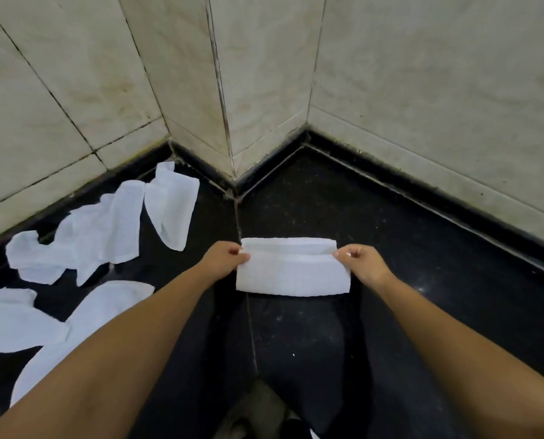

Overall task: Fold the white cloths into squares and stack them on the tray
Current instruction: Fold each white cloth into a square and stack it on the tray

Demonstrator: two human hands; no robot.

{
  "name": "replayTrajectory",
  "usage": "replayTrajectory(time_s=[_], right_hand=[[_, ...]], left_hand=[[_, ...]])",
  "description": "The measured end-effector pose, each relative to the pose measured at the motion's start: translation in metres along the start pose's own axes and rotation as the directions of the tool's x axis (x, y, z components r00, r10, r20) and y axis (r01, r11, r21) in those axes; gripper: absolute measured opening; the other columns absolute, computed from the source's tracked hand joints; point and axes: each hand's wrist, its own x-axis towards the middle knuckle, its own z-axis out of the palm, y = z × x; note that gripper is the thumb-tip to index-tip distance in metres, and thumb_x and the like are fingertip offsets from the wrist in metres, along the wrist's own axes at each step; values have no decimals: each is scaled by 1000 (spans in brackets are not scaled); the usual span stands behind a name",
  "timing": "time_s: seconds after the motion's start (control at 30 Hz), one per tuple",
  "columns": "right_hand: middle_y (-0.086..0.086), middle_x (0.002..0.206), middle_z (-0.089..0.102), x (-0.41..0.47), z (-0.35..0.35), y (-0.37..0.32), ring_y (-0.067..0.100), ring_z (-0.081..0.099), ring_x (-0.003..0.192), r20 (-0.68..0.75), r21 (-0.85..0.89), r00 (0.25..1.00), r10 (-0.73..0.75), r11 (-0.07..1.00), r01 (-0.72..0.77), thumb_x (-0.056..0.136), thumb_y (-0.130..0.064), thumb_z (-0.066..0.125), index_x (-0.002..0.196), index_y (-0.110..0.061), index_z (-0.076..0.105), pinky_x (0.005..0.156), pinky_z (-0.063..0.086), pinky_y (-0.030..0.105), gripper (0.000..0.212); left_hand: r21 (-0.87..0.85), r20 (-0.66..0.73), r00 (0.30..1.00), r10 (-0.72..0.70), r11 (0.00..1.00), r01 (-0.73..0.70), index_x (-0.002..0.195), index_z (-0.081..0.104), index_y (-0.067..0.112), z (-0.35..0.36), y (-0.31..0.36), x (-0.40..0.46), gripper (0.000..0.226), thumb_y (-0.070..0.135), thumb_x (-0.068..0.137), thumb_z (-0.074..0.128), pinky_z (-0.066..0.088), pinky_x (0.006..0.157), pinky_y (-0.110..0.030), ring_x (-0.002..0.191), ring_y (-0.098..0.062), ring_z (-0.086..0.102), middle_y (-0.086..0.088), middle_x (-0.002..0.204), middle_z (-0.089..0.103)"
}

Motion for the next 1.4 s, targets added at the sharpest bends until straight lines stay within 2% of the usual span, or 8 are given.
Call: replayTrajectory(time_s=[0.3, 0.47, 0.67, 0.87, 1.03, 1.23, 1.3, 1.4], right_hand=[[8, 105, 58, 72, 22, -4, 26, 57, 98, -144, -467, 988, -60, 884, -14, 91, -27, 57, 89, -13, 67, 92, 47, 42, 17], [8, 117, 53, 69, 28, -1, 26, 46, 112, -141, -698, 965, -220, 714, 60, 92, -29, 55, 110, -18, 59, 96, 36, 38, 22], [7, 122, 52, 42, 46, -23, 25, 46, 115, 3, -722, 939, -344, 649, 240, 94, -25, 51, 121, -17, 56, 96, 36, 37, 29], [12, 99, 62, -38, 123, -30, 28, 59, 90, 416, -488, 770, -484, 595, 638, 92, -19, 56, 102, -6, 66, 80, 48, 39, 20], [11, 118, 51, -68, 165, -16, 28, 47, 108, 420, -730, 853, -309, 443, 520, 88, -49, 56, 120, -9, 49, 88, 39, 37, 52], [14, 120, 48, -66, 165, -22, 30, 47, 111, 421, -752, 866, -271, 430, 500, 96, -20, 46, 118, -5, 49, 87, 40, 36, 27], [15, 116, 52, -67, 162, -24, 30, 50, 106, 398, -723, 879, -262, 500, 476, 94, -14, 44, 111, -4, 52, 82, 41, 35, 21], [11, 98, 58, -66, 149, -29, 22, 52, 85, 273, -539, 938, -212, 774, 332, 91, -15, 50, 91, -10, 51, 70, 38, 29, 6]], left_hand=[[387, -179, 983, 31, 921, 41, 100, 61, 12, 10, 11, 62, 15, 22, 91, 55, 47, 87, -38, 99, -25, 56, -11, 111, 58], [617, -131, 980, 148, 786, -37, 115, 51, 14, 18, 16, 66, 23, 16, 92, 52, 41, 96, -42, 115, -27, 48, -10, 121, 50], [637, 29, 1000, 1, 770, -19, 119, 56, 14, 6, 15, 59, 28, 20, 92, 53, 42, 100, -42, 118, -28, 48, -10, 125, 53], [377, 117, 990, -82, 926, 32, 89, 60, 13, -4, -3, 29, 11, 23, 87, 65, 42, 74, -28, 85, -15, 54, -4, 96, 58], [52, 66, 987, -148, 988, 145, 88, 54, 12, -4, -23, 8, 6, 13, 90, 60, 41, 54, -20, 63, -10, 55, -3, 75, 59], [-122, 16, 988, -151, 981, 152, 105, 55, 12, -2, -28, -1, 14, 11, 92, 54, 45, 56, -22, 64, -11, 57, -5, 83, 61], [-150, 35, 989, -142, 978, 146, 108, 56, 15, -3, -25, -2, 17, 10, 92, 53, 45, 55, -22, 64, -11, 56, -3, 82, 61], [-194, 70, 991, -115, 973, 127, 104, 62, 18, -5, -15, 1, 20, 9, 93, 48, 42, 54, -21, 64, -11, 53, -4, 83, 61]])
